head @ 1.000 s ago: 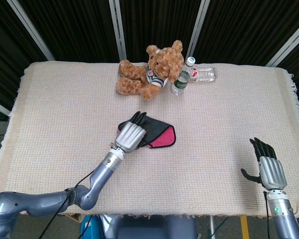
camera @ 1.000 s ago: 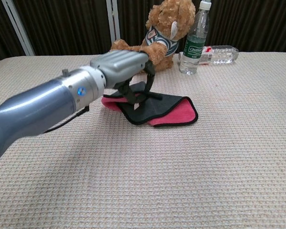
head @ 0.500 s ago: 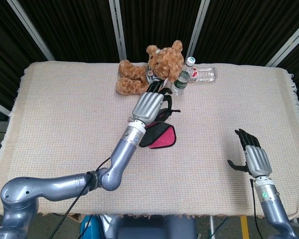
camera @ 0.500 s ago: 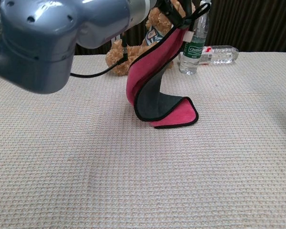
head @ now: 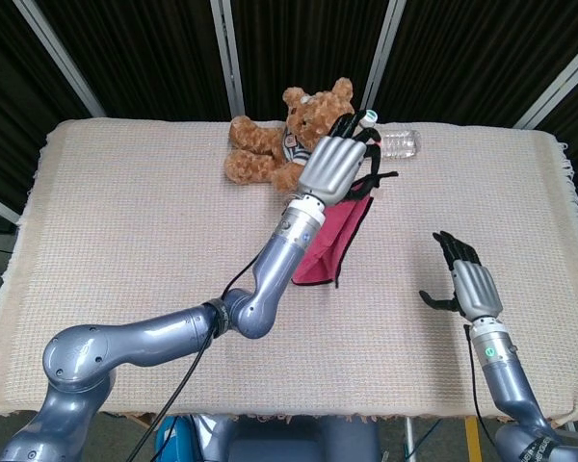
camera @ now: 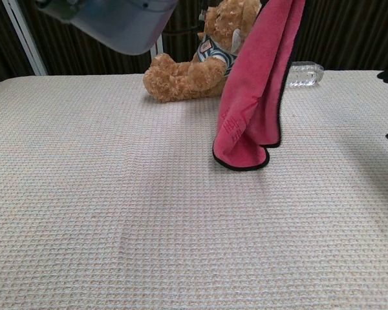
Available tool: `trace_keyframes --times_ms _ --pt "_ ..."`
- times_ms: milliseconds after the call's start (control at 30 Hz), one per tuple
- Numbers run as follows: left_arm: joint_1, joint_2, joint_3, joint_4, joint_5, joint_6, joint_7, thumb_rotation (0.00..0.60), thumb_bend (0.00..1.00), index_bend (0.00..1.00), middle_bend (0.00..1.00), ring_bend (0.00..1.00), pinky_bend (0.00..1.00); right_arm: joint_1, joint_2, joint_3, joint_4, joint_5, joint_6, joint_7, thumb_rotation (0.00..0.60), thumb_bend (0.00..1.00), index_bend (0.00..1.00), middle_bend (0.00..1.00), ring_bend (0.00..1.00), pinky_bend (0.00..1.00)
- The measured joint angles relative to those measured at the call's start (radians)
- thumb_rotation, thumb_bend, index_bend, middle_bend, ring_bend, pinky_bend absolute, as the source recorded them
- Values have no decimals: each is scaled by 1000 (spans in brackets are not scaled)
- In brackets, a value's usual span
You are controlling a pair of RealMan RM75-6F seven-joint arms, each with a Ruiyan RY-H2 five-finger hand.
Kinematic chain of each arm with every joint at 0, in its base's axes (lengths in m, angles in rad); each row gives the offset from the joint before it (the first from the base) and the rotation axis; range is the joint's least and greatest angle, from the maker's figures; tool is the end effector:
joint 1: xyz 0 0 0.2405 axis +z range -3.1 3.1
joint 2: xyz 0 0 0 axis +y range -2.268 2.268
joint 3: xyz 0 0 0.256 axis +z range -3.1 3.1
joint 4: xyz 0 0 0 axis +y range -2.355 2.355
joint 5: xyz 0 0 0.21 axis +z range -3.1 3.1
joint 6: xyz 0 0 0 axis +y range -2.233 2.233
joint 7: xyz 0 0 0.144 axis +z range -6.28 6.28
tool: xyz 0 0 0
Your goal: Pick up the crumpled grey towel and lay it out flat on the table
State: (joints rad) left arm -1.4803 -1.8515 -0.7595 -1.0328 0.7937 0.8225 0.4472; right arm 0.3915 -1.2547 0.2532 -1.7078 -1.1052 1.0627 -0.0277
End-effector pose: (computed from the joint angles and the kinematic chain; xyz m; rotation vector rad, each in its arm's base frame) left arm 0.1711 0.4448 0.0002 -1.7083 -0.8870 -1.5022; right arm -0.2429 -0.2953 0.0900 1.3769 -1.3124 1.0220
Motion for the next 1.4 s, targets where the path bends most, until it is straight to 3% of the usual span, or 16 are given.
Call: trace_keyframes --times_ms 267,567,1000,1400 --pt "-107 -20 -3 175 -5 -52 -71 600 507 591 243 1 26 50 -47 21 -23 52 -23 -20 600 257 0 0 0 0" --pt "-148 -52 73 258 63 -84 -191 600 507 592 244 1 26 108 -89 40 -5 140 -99 8 600 257 0 0 0 0" --pt "-101 22 142 149 157 -72 -293 600 507 606 245 1 26 139 -129 108 37 250 -39 14 600 257 0 0 0 0" --pt "-87 91 145 34 148 -35 -279 600 506 605 246 1 26 163 -134 116 67 313 -64 17 600 257 0 0 0 0"
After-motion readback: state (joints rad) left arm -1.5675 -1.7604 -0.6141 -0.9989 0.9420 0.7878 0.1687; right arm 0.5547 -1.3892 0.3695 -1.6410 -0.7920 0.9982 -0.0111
